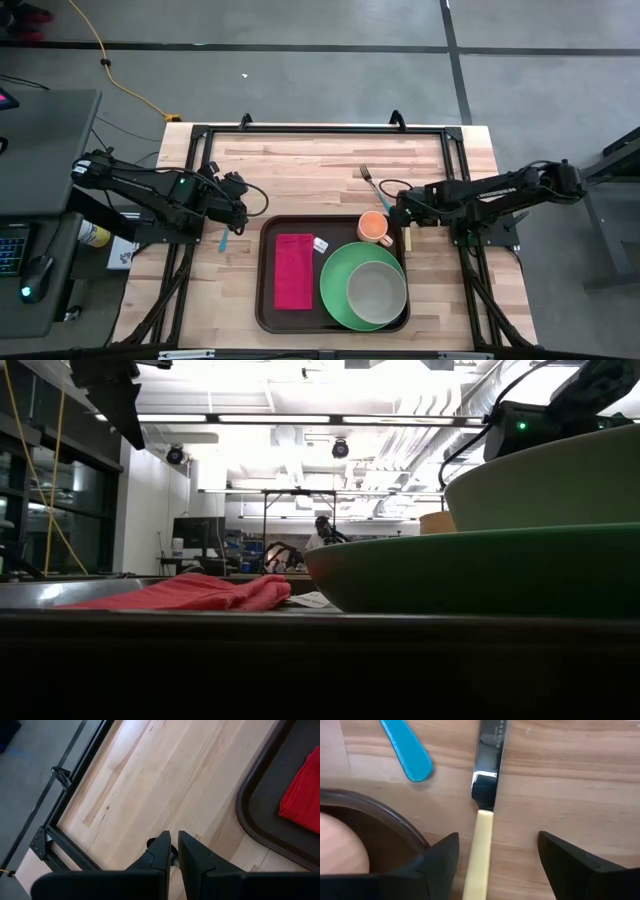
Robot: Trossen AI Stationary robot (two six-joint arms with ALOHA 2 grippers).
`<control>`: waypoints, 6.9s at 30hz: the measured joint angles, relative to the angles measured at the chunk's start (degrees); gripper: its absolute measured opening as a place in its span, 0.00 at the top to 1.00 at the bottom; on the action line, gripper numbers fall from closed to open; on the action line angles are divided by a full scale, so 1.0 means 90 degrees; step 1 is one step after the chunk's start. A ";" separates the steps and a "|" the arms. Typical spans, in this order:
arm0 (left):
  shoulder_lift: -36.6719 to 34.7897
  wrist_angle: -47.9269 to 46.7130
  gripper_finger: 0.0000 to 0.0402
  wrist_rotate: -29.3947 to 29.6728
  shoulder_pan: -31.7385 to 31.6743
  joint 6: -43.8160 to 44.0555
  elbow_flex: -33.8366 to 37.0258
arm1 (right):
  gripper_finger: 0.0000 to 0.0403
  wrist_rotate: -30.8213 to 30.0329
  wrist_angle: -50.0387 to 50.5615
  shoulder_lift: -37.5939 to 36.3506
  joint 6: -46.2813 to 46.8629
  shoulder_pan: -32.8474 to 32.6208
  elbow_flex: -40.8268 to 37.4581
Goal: Set up tray
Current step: Put the yellow table knife on the red table napkin to the left of the green plate
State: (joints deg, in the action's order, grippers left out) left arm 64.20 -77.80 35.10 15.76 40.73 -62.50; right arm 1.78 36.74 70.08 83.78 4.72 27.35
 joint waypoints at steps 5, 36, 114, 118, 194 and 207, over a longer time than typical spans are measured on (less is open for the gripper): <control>0.0000 0.0000 0.83 0.0002 0.0001 0.0000 0.0000 | 0.48 -0.0002 0.0033 0.0005 0.0001 0.0002 -0.0014; 0.0000 -0.0005 0.83 0.0002 0.0000 0.0000 0.0000 | 0.66 0.0000 -0.0402 0.0458 0.0008 0.0019 0.0013; 0.0000 -0.0019 0.83 0.0030 0.0000 -0.0216 0.0002 | 0.99 -0.0244 0.4056 -0.0407 -0.0194 -0.0785 0.2519; 0.0000 -0.0019 0.83 0.0028 0.0001 -0.0325 0.0002 | 0.99 0.0115 0.4832 -0.0452 -0.0191 -0.1092 0.3180; -0.0755 -0.0500 0.83 0.0854 -0.0001 0.0080 0.0005 | 0.99 -0.1630 -0.0963 0.6259 0.1369 -0.2794 0.8229; -0.0755 -0.0511 0.83 0.0852 -0.0001 0.0175 0.0005 | 0.99 -0.1576 -0.0780 0.6436 0.1696 -0.2823 0.8229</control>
State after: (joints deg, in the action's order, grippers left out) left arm 57.41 -82.40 42.76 15.75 42.30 -62.46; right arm -12.40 29.71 128.01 99.04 -20.69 101.41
